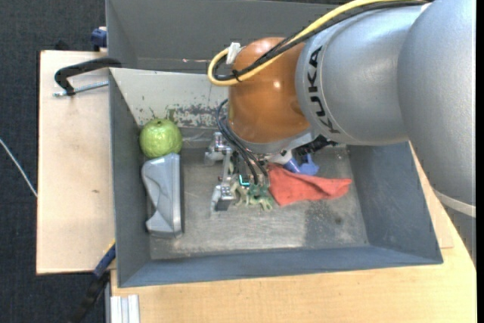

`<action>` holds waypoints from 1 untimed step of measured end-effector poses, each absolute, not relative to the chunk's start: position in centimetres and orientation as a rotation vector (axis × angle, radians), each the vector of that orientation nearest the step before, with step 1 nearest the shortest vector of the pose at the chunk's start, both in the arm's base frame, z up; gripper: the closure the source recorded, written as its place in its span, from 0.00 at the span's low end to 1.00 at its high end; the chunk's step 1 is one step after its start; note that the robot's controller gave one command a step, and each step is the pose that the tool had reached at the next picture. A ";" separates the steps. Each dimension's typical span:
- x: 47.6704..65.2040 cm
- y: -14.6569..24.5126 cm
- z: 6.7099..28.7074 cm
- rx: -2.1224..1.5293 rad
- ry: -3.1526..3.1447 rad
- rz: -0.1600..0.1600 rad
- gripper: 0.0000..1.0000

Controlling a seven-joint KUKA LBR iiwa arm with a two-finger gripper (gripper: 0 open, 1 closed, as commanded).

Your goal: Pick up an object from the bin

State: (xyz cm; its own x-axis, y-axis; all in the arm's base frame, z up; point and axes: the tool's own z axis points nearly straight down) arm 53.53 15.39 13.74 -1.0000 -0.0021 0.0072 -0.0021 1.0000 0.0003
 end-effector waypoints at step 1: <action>53.7 15.3 14.1 0.001 -3.141 -0.002 0.00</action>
Offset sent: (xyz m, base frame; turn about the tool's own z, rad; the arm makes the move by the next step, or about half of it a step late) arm 0.0299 -0.0687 -0.0198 -0.1659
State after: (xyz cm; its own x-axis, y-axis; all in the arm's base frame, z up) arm 53.68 15.32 14.11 -1.0000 -0.0007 0.0010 -0.0007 1.0000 0.0011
